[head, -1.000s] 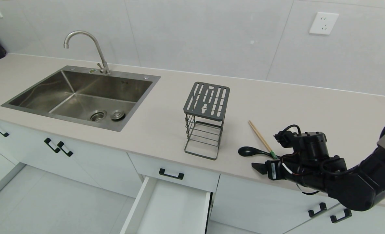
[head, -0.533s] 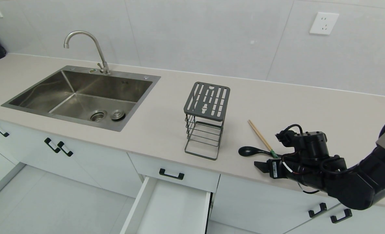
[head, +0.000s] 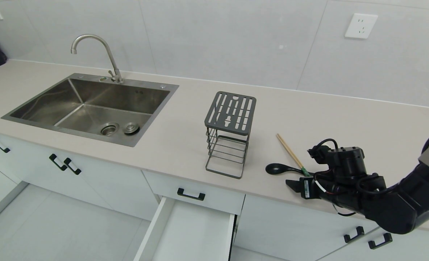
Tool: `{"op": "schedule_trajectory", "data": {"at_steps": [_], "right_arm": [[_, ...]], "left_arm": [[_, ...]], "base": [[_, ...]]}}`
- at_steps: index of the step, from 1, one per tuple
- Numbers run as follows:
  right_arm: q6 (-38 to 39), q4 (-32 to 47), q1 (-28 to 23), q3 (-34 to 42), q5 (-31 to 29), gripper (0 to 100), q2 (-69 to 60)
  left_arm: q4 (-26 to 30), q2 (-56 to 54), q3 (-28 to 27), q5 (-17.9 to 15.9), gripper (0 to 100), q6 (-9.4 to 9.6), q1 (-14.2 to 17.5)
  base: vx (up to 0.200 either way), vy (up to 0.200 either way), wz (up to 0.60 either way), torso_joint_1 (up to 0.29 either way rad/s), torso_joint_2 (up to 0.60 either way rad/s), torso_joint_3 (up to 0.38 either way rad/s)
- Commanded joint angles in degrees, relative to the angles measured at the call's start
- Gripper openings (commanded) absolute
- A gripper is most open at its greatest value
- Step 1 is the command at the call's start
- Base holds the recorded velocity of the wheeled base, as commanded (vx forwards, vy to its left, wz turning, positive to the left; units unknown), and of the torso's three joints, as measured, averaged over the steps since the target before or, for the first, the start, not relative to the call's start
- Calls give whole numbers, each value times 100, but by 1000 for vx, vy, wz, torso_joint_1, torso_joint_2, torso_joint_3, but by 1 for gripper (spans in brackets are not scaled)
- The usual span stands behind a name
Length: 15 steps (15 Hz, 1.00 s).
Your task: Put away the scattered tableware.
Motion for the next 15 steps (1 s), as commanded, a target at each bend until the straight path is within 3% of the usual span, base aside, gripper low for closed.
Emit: {"op": "schedule_trajectory", "data": {"at_steps": [1, 15], "right_arm": [[6, -2, 3, 7, 3, 0, -50], [14, -152, 29, 183, 3, 0, -481]], "left_arm": [[-1, 7, 0, -1, 100, -2, 1], [-1, 7, 0, -1, 100, -2, -7]], "base": [[0, 0, 0, 0, 0, 0], [0, 0, 0, 0, 0, 0]]}}
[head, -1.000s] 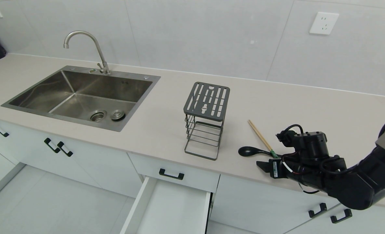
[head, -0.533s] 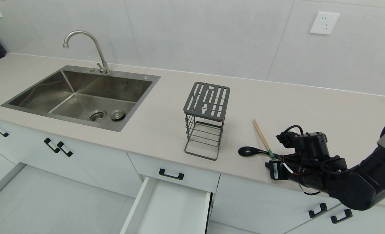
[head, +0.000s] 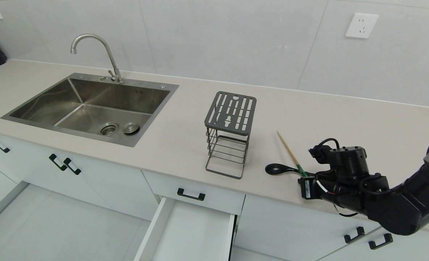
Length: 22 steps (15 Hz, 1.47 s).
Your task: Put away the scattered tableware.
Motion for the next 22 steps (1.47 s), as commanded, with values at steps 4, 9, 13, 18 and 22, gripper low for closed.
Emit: {"op": "schedule_trajectory", "data": {"at_steps": [4, 9, 13, 18, 22], "right_arm": [[-25, -414, -34, 725, -37, 0, -1337], [-87, -528, 27, 1208, 104, 0, -3060], [-473, -256, 300, 1428, 684, 0, -3956], [-632, 395, 1249, 1226, 1176, 0, -4976], [-1150, 1362, 2067, 567, 1229, 0, -4958]], "left_arm": [[-1, 7, 0, -1, 100, -2, 6], [-1, 7, 0, -1, 100, -2, 6], [-1, 7, 0, -1, 100, -2, 6], [-1, 7, 0, -1, 100, -2, 6], [-1, 7, 0, -1, 100, -2, 6]], "base": [[0, 0, 0, 0, 0, 0], [0, 0, 0, 0, 0, 0], [0, 0, 0, 0, 0, 0], [0, 0, 0, 0, 0, 0], [0, 0, 0, 0, 0, 0]]}}
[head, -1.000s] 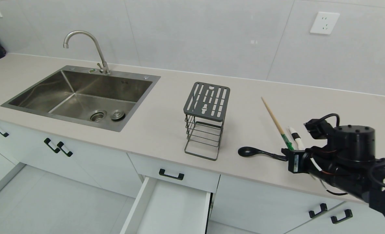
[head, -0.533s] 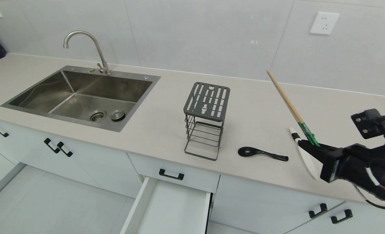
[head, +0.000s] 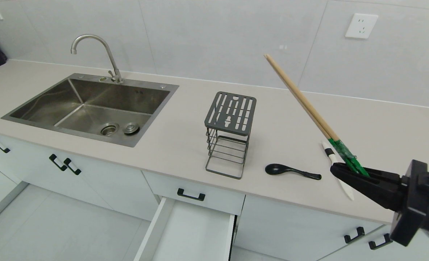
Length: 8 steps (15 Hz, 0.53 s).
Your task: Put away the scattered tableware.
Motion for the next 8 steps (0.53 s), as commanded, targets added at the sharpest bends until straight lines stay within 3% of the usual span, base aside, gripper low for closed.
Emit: {"op": "schedule_trajectory", "data": {"at_steps": [1, 8], "right_arm": [[-425, 685, 434, -552, 215, 0, 45], [-557, 1072, 1023, -1053, 522, 0, 722]], "left_arm": [[-1, 7, 0, -1, 100, -2, 1], [-1, 7, 0, -1, 100, -2, 1]], "base": [[0, 0, 0, 0, 0, 0], [0, 0, 0, 0, 0, 0]]}}
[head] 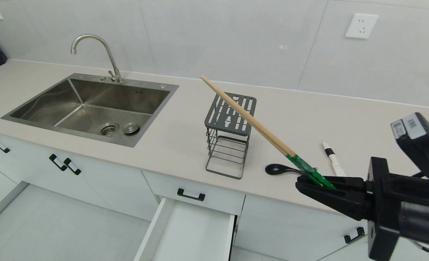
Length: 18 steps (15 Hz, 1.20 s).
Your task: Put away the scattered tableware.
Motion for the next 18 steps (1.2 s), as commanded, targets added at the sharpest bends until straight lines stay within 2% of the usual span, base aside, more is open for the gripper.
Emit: {"op": "schedule_trajectory", "data": {"at_steps": [1, 3, 6, 7, 8, 12, 15, 18], "right_arm": [[-19, 27, 184, -111, 199, 0, 110], [-98, 71, 184, 30, 779, 0, 101], [-1627, 431, -63, 82, 858, 0, 549], [-1627, 431, -63, 82, 858, 0, 549], [-2567, 818, -142, -173, 831, 0, 769], [-2541, 774, -142, -208, 823, 0, 918], [-2436, 308, -89, -480, 796, 0, 1358], [-2427, 326, -36, -586, 788, 0, 1455]], "left_arm": [[-1, 7, 0, -1, 100, -2, -7], [-1, 7, 0, -1, 100, -2, 1], [-1, 7, 0, -1, 100, -2, 1], [-1, 7, 0, -1, 100, -2, 1], [-1, 7, 0, -1, 100, -2, 1], [-1, 7, 0, -1, 100, -2, 1], [-1, 7, 0, -1, 100, -2, 1], [-1, 7, 0, -1, 100, -2, 1]], "base": [[0, 0, 0, 0, 0, 0], [0, 0, 0, 0, 0, 0], [0, 0, 0, 0, 0, 0], [0, 0, 0, 0, 0, 0], [0, 0, 0, 0, 0, 0], [0, 0, 0, 0, 0, 0], [0, 0, 0, 0, 0, 0], [0, 0, 0, 0, 0, 0]]}}
